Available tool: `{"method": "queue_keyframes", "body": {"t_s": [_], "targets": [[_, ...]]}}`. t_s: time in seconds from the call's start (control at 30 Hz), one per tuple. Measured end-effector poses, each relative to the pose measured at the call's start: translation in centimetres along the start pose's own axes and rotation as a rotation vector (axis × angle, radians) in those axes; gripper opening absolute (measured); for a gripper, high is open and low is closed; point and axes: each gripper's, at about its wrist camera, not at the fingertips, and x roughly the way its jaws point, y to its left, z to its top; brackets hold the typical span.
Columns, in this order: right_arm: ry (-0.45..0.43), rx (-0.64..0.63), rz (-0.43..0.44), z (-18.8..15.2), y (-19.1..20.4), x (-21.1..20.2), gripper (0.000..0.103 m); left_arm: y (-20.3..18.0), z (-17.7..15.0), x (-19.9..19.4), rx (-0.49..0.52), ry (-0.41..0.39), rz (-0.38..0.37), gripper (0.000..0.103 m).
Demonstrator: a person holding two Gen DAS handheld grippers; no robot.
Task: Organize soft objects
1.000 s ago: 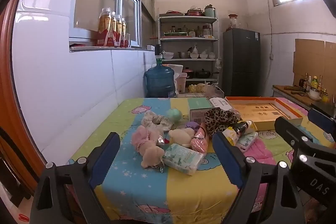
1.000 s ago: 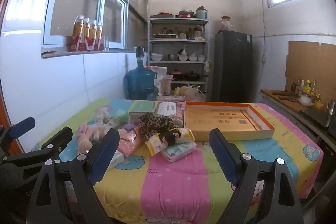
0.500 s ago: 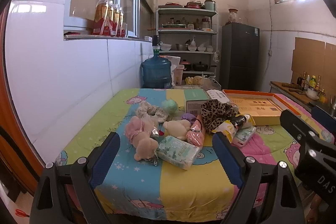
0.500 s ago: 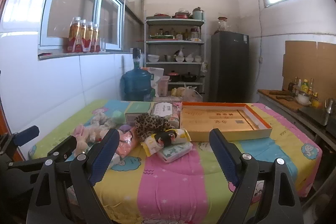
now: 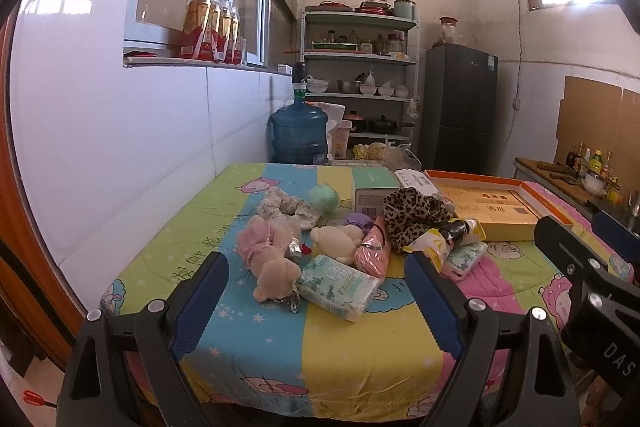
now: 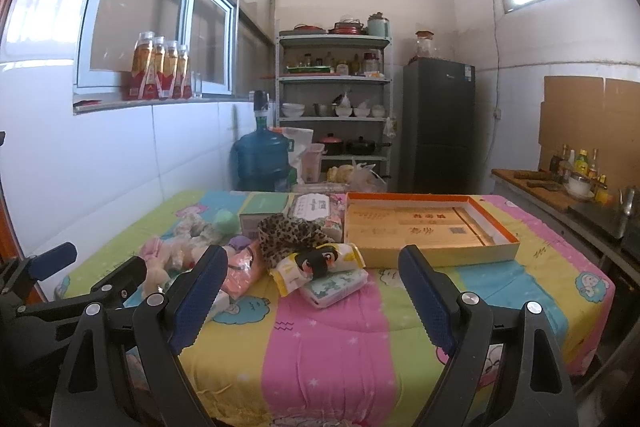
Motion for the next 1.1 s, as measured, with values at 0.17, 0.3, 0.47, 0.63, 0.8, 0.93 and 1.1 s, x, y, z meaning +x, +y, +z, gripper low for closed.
{"method": "queue_keyframes", "body": {"t_s": [0.17,0.3,0.47,0.63,0.8,0.93,1.1], "targets": [[0.003,0.004,0.007,-0.1,-0.2,0.1,0.088,0.0,-0.1,0.1,-0.001,0.002,0.0,0.09],[0.005,0.006,0.008,-0.1,-0.2,0.2,0.088,0.0,0.0,0.1,-0.002,0.002,0.002,0.09],[0.01,0.011,0.012,-0.2,-0.3,0.4,0.088,0.3,-0.2,0.7,-0.014,0.014,0.008,0.09],[0.018,0.016,0.02,-0.3,-0.4,0.8,0.088,0.6,-0.3,1.1,-0.022,0.023,0.013,0.09],[0.023,0.025,0.028,-0.6,-0.9,1.0,0.088,0.4,-0.3,1.2,-0.016,0.025,0.017,0.09],[0.024,0.033,0.029,-0.6,-1.2,1.1,0.088,0.3,-0.3,1.2,-0.012,0.026,0.018,0.09],[0.025,0.033,0.03,-0.6,-1.1,1.1,0.088,0.3,-0.4,1.3,-0.011,0.026,0.019,0.09]]}}
